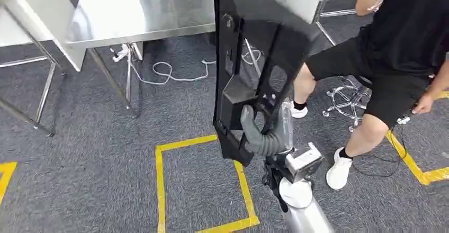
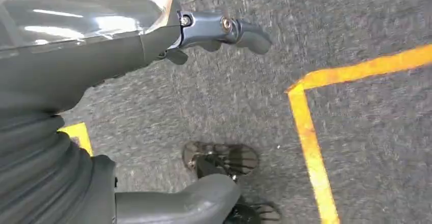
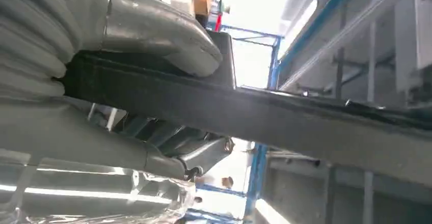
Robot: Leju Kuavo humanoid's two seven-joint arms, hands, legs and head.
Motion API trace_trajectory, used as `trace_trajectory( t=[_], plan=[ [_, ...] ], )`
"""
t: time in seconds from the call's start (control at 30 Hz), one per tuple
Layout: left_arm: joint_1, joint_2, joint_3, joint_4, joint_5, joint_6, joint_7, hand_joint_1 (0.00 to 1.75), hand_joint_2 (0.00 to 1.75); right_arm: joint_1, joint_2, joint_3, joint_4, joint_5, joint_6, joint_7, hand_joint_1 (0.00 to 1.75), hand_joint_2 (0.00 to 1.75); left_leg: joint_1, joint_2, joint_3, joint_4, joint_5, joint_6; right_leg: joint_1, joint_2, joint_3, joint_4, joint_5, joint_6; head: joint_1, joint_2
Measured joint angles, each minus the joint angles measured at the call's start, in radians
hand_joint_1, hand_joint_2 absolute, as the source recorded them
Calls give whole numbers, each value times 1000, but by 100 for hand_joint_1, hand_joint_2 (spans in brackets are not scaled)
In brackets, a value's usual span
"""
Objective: Take the parts from the cabinet and place them on the table.
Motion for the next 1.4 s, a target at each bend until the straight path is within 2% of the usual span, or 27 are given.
trace_trajectory(
  t=[0.03,0.1,0.2,0.23,0.27,0.33,0.37,0.4,0.43,0.5,0.57,0.63,0.7,0.73,0.8,0.83,0.87,0.9,0.93,0.97,1.03,1.07,1.13,1.23,1.27,1.3,1.4],
  plan=[
    [-2,1,0,0,0,0,0,0,175,1,1,0,-1,0,0,-1,175,175,3,1,-2,14,-2,-2,-7,3,14,-2,-2,-8,-2,0],
    [-3,0,0,0,-1,0,0,0,175,-4,3,-1,-2,1,0,-1,175,175,9,9,-66,127,0,-11,-5,1,36,-7,-16,-27,-6,0],
    [-3,0,0,0,-5,-1,1,0,175,5,2,0,-2,1,0,-1,175,175,12,11,-201,303,-93,-27,0,3,62,-6,-42,-32,-6,0],
    [-1,0,0,0,-8,-1,2,0,175,10,2,0,-2,1,0,-1,175,175,12,11,-222,305,-109,-28,0,4,73,-6,-52,-31,-6,0],
    [1,1,0,0,-8,-1,2,0,175,13,2,0,-2,2,0,-1,175,175,12,12,-225,275,-98,-26,1,7,87,-6,-62,-30,-7,0],
    [2,2,0,0,-9,-1,3,0,175,16,2,0,-2,4,0,-1,175,175,12,12,-184,121,10,-16,1,8,121,-7,-85,-25,-7,0],
    [3,3,0,0,-9,-1,3,0,175,15,2,0,-3,7,1,-1,175,175,11,13,-163,39,96,-6,1,7,118,-11,-96,-21,-6,0],
    [5,5,0,1,-9,-1,3,0,175,16,2,0,-2,8,1,-1,175,175,2,12,-169,44,113,-2,5,10,145,-9,-103,-15,-2,0],
    [3,5,-1,1,-10,-1,4,0,175,15,2,0,-4,10,2,-1,175,175,-4,14,-163,25,108,5,6,11,136,-17,-109,-8,-7,0],
    [1,5,-1,0,-10,0,4,0,175,18,2,2,-6,11,3,0,175,175,-9,13,-151,11,102,22,14,10,162,-19,-95,13,-4,0],
    [2,6,-1,0,-10,0,5,0,175,17,2,2,-10,13,3,0,175,175,-2,10,-101,-4,102,37,15,8,161,2,-110,21,-3,0],
    [0,6,-1,0,-10,0,4,0,175,12,1,3,-11,14,3,-2,175,175,-5,7,-87,-6,89,51,14,8,87,135,-118,15,-2,0],
    [-1,6,-1,0,-10,0,4,0,175,21,-1,3,-11,15,3,-2,175,175,-8,4,-75,-6,71,54,13,8,-21,265,-190,-1,0,0],
    [0,6,-1,0,-10,0,4,0,175,25,-2,3,-11,15,3,-2,175,175,-9,2,-66,-6,63,54,14,8,-49,279,-202,3,0,0],
    [2,6,-1,0,-10,0,4,0,175,27,-4,3,-11,15,4,-2,175,175,-9,-2,-38,-5,42,50,14,8,-45,193,-159,24,0,0],
    [2,6,-1,0,-10,0,4,0,175,27,-4,3,-11,15,5,-2,175,175,-9,-4,-22,-5,31,48,14,8,-22,112,-112,34,0,0],
    [2,5,-1,0,-10,0,3,0,175,27,-4,3,-11,15,7,-2,175,175,-9,-5,-8,-6,17,44,14,7,4,14,-39,48,1,0],
    [2,5,-1,0,-9,0,3,0,175,30,-5,2,-11,16,9,-2,175,175,-13,-5,4,-2,7,38,17,3,6,-5,7,41,-1,0],
    [2,5,-1,0,-9,1,1,0,175,27,-5,2,-11,16,10,-2,175,175,-15,-7,2,-4,-1,32,23,0,13,-13,-8,15,0,0],
    [-1,5,-1,0,-8,2,1,0,175,28,-5,2,-13,18,11,-2,175,175,-15,-6,1,-8,-6,25,25,3,24,-12,0,2,-4,0],
    [0,6,-1,0,-7,2,0,0,175,29,-6,0,-15,18,15,-2,175,175,-15,-4,8,6,-1,23,19,5,31,-18,-3,-11,-3,0],
    [-2,8,-1,0,-7,2,0,0,175,30,-5,0,-17,17,16,-2,175,175,-12,-1,-19,40,1,20,8,6,46,-25,-6,-14,-2,0],
    [-2,6,-1,0,-7,2,-1,0,175,28,-4,-2,-19,17,18,-3,175,175,-6,5,-99,178,1,4,7,5,62,-27,-19,-33,-8,0],
    [1,6,-1,0,-5,2,0,0,175,31,-3,-2,-19,18,20,-3,175,175,8,9,-223,317,-89,-17,7,7,88,-27,-45,-36,-8,0],
    [2,7,-1,0,-2,3,-1,0,175,31,-3,-2,-19,18,20,-3,175,175,12,11,-235,302,-83,-20,6,9,101,-27,-54,-34,-8,0],
    [3,7,-1,0,0,5,-1,0,175,32,-3,-2,-19,18,20,-3,175,175,15,13,-228,252,-49,-21,5,10,116,-27,-65,-30,-8,0],
    [3,7,-1,0,2,8,-3,0,175,31,-1,-2,-19,17,21,-3,175,175,18,17,-155,24,136,-17,2,9,144,-30,-97,-16,-10,0]
  ],
)
